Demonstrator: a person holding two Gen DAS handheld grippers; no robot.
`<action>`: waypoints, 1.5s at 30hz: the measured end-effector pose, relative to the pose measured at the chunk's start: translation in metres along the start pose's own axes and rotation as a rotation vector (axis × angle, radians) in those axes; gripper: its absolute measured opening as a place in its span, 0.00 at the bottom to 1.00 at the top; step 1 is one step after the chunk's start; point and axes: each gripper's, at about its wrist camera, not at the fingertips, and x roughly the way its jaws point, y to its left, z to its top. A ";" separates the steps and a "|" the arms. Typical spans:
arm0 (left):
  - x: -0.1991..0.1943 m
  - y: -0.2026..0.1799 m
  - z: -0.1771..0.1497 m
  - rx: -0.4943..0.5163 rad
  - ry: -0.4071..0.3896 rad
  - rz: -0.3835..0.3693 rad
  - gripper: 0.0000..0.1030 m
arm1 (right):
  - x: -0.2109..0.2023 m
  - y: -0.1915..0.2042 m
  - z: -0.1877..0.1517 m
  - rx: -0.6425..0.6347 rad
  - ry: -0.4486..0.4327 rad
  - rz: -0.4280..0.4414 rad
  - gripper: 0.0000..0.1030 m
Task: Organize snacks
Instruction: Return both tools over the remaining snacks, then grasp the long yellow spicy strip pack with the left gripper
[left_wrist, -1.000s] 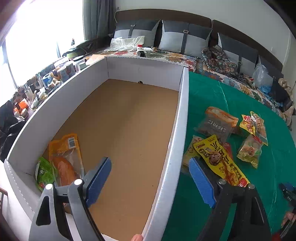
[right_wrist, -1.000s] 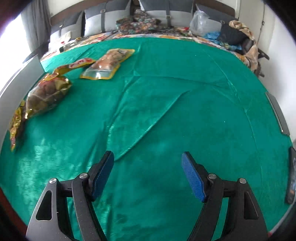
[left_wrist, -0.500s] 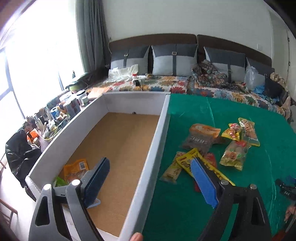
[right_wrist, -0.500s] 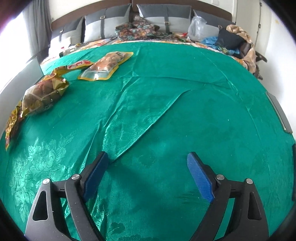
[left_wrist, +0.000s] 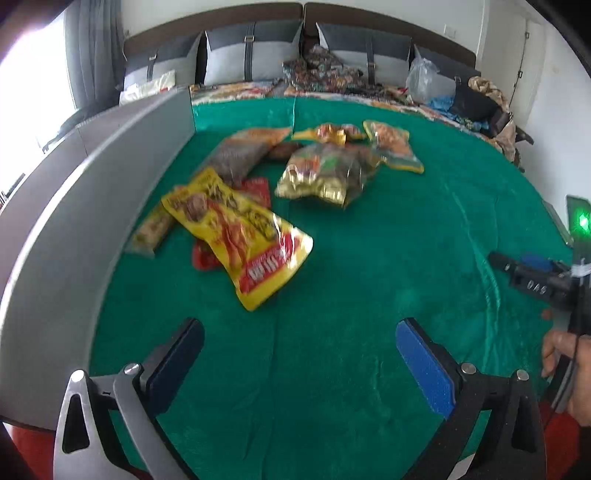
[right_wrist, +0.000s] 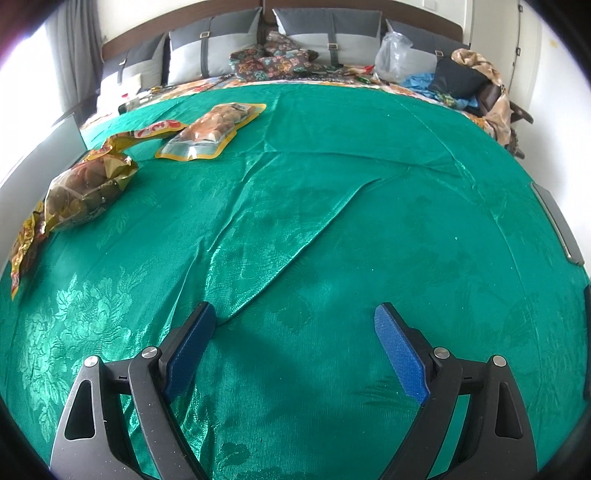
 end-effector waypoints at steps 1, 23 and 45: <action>0.004 0.000 -0.003 -0.002 0.009 0.005 0.99 | 0.000 0.000 0.000 0.000 0.000 0.000 0.87; 0.026 0.001 -0.027 0.051 0.023 0.022 1.00 | 0.000 0.000 0.001 0.001 0.001 0.000 0.88; 0.062 0.043 0.092 -0.128 0.118 -0.056 0.24 | 0.001 -0.001 0.000 0.002 0.003 0.003 0.89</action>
